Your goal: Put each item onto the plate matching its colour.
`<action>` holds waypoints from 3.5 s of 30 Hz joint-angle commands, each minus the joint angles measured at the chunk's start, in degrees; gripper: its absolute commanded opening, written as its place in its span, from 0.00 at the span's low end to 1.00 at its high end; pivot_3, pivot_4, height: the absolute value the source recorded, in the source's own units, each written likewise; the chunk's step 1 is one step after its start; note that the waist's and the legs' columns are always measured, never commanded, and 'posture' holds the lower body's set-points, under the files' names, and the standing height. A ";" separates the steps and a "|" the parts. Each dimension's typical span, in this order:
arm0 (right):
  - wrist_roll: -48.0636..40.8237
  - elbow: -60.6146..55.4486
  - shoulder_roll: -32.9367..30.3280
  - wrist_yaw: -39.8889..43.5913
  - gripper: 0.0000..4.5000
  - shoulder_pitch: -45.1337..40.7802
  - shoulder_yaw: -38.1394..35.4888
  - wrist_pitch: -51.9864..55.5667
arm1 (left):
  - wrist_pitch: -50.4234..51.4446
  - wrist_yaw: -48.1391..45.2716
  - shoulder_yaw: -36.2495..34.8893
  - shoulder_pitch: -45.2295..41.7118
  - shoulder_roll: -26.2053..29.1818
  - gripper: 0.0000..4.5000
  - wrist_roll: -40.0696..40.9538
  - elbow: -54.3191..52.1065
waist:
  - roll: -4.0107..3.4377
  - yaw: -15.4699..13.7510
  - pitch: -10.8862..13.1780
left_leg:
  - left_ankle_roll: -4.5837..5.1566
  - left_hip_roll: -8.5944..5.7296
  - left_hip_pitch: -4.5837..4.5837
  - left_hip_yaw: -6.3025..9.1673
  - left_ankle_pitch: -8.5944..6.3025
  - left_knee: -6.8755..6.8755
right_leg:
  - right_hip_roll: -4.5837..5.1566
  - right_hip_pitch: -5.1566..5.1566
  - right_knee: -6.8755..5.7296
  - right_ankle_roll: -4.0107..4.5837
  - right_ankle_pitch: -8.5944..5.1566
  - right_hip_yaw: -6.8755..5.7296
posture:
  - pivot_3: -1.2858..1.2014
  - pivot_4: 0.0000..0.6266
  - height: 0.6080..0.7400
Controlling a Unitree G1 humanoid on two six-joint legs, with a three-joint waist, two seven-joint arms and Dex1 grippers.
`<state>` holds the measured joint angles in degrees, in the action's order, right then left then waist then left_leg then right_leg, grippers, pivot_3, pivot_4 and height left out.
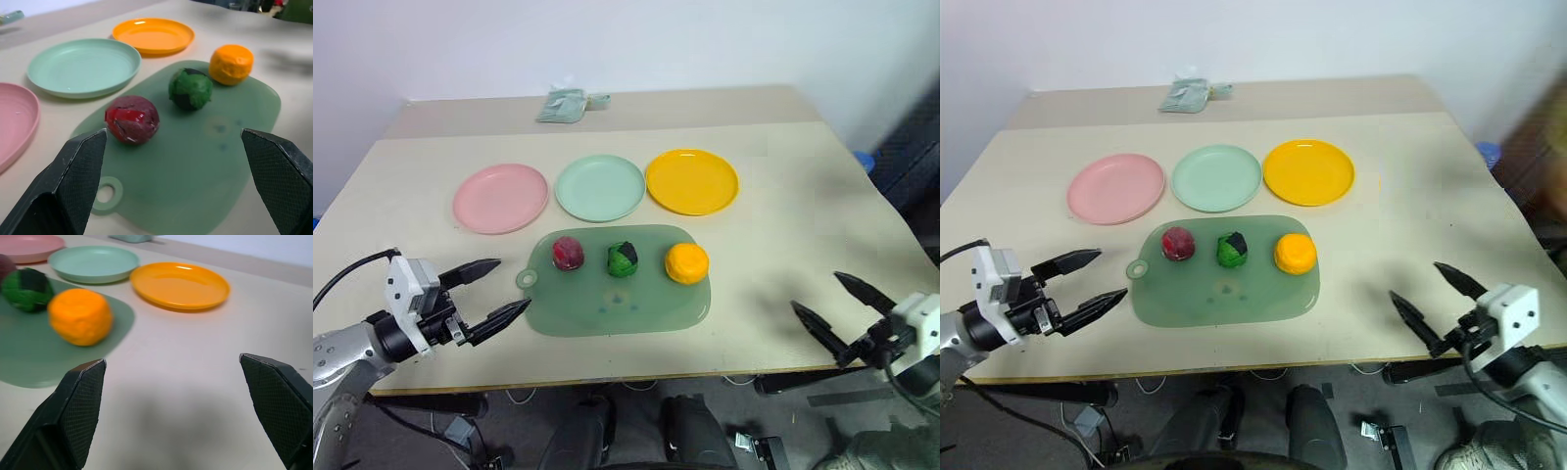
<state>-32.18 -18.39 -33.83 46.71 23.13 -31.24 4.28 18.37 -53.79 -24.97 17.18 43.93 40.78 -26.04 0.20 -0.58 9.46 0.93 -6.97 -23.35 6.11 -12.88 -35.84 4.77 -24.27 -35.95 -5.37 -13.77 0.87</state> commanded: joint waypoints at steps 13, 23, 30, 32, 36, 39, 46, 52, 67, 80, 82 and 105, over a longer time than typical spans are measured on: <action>0.60 2.40 0.91 3.56 0.99 -5.44 3.31 -4.16 | -0.49 0.54 1.99 -5.74 -1.30 1.00 -3.86 4.24 | -0.03 -0.21 0.03 | 0.03 0.00 -0.03 -0.01 -0.01 -0.01 | 0.02 -0.02 0.04 0.01 0.01 -0.02 | 0.52 0.24 1.00; -3.27 -3.90 -1.65 10.73 0.99 -10.08 12.63 -0.14 | 6.51 4.49 6.56 -17.93 0.42 1.00 -6.54 11.50 | -0.02 -0.13 0.04 | 0.03 -0.01 -0.02 -0.01 -0.01 -0.07 | 0.00 -0.04 -0.02 -0.01 0.03 -0.03 | 0.52 0.24 1.00; -2.64 -1.28 -4.80 14.09 0.99 -24.61 21.07 5.70 | 9.15 8.11 13.70 -24.89 -1.00 1.00 -11.45 14.35 | -0.01 -0.19 0.07 | 0.04 -0.03 -0.03 -0.02 0.00 -0.11 | 0.00 -0.07 -0.03 -0.01 0.06 -0.03 | 0.52 0.24 1.00; -2.69 -0.54 -5.51 14.45 0.99 -27.62 22.13 7.13 | 9.37 8.53 15.26 -26.00 -1.40 1.00 -12.64 15.06 | 0.04 -0.33 0.09 | 0.04 -0.03 -0.04 -0.02 0.00 -0.11 | 0.01 -0.06 -0.03 -0.01 0.06 -0.04 | 0.52 0.24 1.00; -3.64 -0.56 -6.46 13.30 0.99 -33.49 22.83 11.54 | 10.44 8.90 18.86 -29.64 -3.04 1.00 -14.37 16.78 | 0.10 -0.41 0.11 | 0.13 -0.05 -0.07 -0.01 0.04 -0.11 | 0.01 -0.08 -0.03 -0.04 0.08 -0.04 | 0.52 0.24 1.00; -3.81 -2.01 -6.71 11.98 0.99 -35.32 22.79 14.08 | 9.77 8.74 21.32 -32.18 -4.63 1.00 -16.24 19.61 | 0.10 -0.33 0.12 | 0.13 -0.05 -0.07 -0.01 0.04 -0.11 | 0.02 -0.09 -0.03 -0.08 0.11 -0.04 | 0.52 0.24 1.00; -4.30 -6.59 -7.09 8.68 0.99 -35.33 21.58 17.88 | 8.92 9.04 26.44 -37.65 -9.27 1.00 -20.24 25.45 | 0.11 -0.30 0.12 | 0.14 -0.05 -0.08 -0.01 0.05 -0.12 | 0.02 -0.10 -0.04 -0.21 0.18 -0.04 | 0.52 0.24 1.00; -4.48 -9.67 -7.35 6.34 1.00 -34.13 19.71 19.46 | 5.70 9.04 26.96 -39.54 -11.75 0.59 -22.59 29.03 | 0.11 -0.29 0.12 | 0.17 -0.06 -0.08 -0.01 0.07 -0.12 | 0.02 -0.11 -0.05 -0.24 0.20 -0.04 | 0.52 0.24 1.00; -2.10 -8.43 -4.14 2.65 1.00 -37.55 23.63 18.22 | 9.59 46.25 9.31 -51.05 -22.57 0.52 -26.67 34.07 | 0.46 -0.22 0.31 | 0.18 -0.10 -0.10 0.03 0.08 -0.29 | -0.02 -0.09 -0.13 -0.50 0.35 -0.10 | 0.52 0.24 1.00; 2.28 -2.00 -0.26 2.75 1.00 -43.66 28.60 14.37 | 7.93 57.34 7.69 -53.47 -23.57 0.99 -31.39 42.94 | 0.55 -0.39 0.32 | 0.14 -0.14 -0.10 0.04 0.07 -0.35 | -0.04 -0.09 -0.16 -0.55 0.51 -0.08 | 0.52 0.24 1.00; 3.46 -2.10 0.75 1.53 1.00 -44.86 30.15 14.83 | 7.43 54.37 7.66 -51.25 -23.36 0.99 -30.03 39.58 | 0.55 -0.08 0.31 | 0.13 -0.14 -0.10 0.03 0.07 -0.33 | -0.04 -0.11 -0.17 -0.55 0.51 -0.07 | 0.52 0.24 1.00; -2.50 -24.82 -6.63 -2.07 1.00 -9.48 11.17 23.08 | -2.08 -8.65 31.96 -45.64 -11.07 0.99 -20.62 32.21 | 0.45 -1.67 0.32 | 0.12 -0.06 -0.14 0.02 0.03 -0.32 | 0.00 -0.04 -0.02 -0.28 0.41 -0.09 | 0.52 0.24 1.00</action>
<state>-33.03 -38.98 -40.30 45.60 12.64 -16.57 27.42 18.86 -61.60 5.31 -27.03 33.92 22.08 4.76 0.64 -2.25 9.77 1.05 -7.03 -23.49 6.08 -12.85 -36.16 4.77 -24.33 -35.96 -5.65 -13.36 0.84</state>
